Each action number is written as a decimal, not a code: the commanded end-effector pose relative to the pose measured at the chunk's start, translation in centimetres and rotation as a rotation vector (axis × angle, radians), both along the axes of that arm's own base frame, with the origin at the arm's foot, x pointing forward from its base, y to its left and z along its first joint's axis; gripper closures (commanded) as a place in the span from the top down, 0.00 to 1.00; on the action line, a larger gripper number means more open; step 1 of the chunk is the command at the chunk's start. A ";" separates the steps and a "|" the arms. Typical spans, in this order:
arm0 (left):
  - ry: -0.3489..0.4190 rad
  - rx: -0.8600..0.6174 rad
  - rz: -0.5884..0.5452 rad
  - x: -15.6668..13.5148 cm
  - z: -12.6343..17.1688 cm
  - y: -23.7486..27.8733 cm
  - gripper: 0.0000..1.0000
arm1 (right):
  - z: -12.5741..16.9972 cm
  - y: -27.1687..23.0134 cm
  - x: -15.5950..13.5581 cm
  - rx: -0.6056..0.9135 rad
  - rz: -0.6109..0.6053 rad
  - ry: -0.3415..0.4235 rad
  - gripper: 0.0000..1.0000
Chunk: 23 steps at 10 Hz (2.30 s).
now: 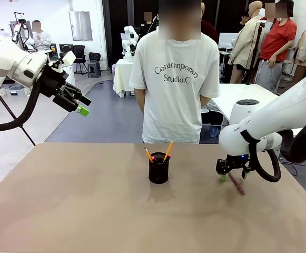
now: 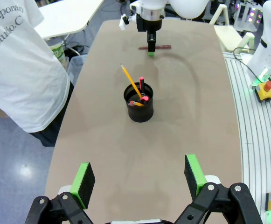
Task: Place the pens into the pen holder.
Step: Pick up a writing instrument from the table and place it into the Pen holder.
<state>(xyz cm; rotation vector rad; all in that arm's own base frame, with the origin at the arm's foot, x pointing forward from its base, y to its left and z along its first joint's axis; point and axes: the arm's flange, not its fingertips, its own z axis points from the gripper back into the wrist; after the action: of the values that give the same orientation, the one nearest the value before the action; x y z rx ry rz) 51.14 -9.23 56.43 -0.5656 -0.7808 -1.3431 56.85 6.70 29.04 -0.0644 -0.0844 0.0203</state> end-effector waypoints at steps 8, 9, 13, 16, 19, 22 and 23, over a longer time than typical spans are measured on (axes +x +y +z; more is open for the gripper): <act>-0.004 0.006 -0.001 0.0 0.2 0.1 1.00 | 0.1 -0.2 1.9 0.075 -0.019 0.048 0.00; -0.004 0.006 -0.001 0.0 0.2 0.1 1.00 | 0.2 -0.3 2.0 0.075 -0.019 0.049 0.00; -0.004 0.006 -0.001 0.0 0.2 0.1 1.00 | 0.7 -0.4 1.7 0.156 0.019 0.054 0.00; -0.004 0.006 -0.001 0.0 0.2 0.1 1.00 | 2.5 -0.3 1.5 0.364 0.034 0.063 0.00; -0.004 0.006 -0.001 0.0 0.2 0.1 1.00 | 5.9 -0.2 0.4 0.563 0.198 -0.084 0.00; -0.004 0.006 -0.001 0.0 0.2 0.1 1.00 | 9.9 0.2 -1.3 0.760 0.482 -0.246 0.00; -0.004 0.006 -0.001 0.0 0.2 0.1 1.00 | 11.0 0.2 -1.9 0.830 0.577 -0.323 0.00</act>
<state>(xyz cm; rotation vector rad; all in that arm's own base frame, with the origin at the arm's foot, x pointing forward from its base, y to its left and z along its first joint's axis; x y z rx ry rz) 51.14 -9.23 56.42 -0.5656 -0.7807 -1.3430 56.90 8.29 40.82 0.6627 -0.3941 0.4270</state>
